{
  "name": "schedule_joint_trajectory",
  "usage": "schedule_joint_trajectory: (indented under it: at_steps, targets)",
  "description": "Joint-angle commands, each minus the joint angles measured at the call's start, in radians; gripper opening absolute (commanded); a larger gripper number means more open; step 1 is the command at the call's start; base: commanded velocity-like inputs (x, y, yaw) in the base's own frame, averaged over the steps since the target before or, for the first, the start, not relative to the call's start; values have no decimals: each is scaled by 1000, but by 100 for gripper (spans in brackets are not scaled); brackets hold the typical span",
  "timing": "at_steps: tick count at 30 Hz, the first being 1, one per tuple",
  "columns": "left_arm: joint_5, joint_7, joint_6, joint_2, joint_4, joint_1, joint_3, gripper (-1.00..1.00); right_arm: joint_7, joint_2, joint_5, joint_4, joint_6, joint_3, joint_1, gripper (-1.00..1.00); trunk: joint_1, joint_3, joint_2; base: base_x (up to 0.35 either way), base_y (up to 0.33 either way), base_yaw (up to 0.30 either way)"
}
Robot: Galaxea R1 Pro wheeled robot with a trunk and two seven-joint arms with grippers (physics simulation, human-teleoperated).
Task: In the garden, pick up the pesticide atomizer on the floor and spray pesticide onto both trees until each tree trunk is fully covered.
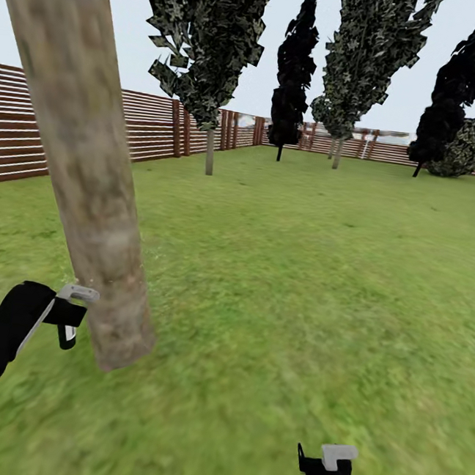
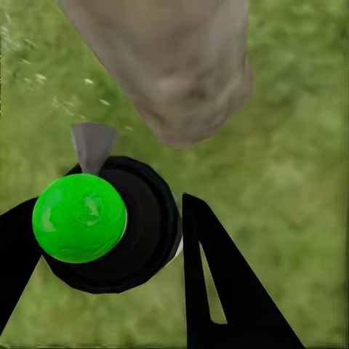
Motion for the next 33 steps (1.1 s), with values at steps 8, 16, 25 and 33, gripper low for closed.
schedule_joint_trajectory:
  at_steps: [8,16,25,33]
  targets:
    - [-11,-9,3,0,3,-1,-1,-100,-8,0,10,0,-2,0,0,100,0,-1,0,162,-252,276]
    - [-13,-9,-96,-38,164,-1,18,-100,-6,0,10,0,-2,0,0,100,0,-1,0,105,-78,52]
    - [-17,80,-206,-144,262,-1,77,-100,-6,-1,10,0,-2,0,0,100,0,-1,0,0,0,0]
    - [-15,97,-210,-105,274,0,83,-100,-7,-1,10,0,-2,0,0,100,0,-1,0,0,-5,0]
